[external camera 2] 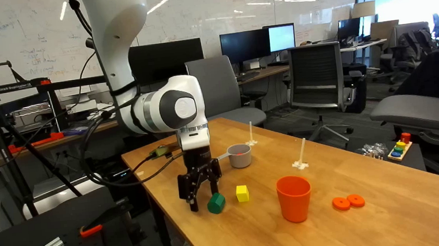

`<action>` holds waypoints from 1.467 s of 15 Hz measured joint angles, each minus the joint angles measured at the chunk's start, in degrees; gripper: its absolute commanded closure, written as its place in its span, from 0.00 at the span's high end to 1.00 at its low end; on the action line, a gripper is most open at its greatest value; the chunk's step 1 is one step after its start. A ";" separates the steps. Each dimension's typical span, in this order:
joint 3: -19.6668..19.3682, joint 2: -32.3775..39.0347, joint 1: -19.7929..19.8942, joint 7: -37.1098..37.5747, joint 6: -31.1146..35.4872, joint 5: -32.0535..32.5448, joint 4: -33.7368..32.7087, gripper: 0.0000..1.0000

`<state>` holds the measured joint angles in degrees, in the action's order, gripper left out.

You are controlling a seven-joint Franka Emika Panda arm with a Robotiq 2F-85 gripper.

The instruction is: Put the cubes inside the grey cup

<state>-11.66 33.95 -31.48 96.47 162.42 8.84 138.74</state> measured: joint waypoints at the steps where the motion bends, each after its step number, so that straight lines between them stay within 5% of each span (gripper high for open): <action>1: -1.37 -0.03 -1.00 0.42 0.28 0.29 0.01 1.00; 3: -3.72 -0.04 -2.71 1.06 1.03 0.80 0.06 1.00; 5: -5.20 -0.03 -3.76 1.39 1.32 0.87 0.18 0.74; 12: -7.68 0.04 -5.31 1.85 3.88 0.88 2.15 0.19; 17: -11.25 -0.15 -8.58 3.38 6.30 0.86 1.97 0.17; 22: -20.64 -2.01 -20.18 5.65 6.54 0.97 -2.29 0.17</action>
<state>-32.30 31.94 -51.66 102.12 168.96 9.81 136.45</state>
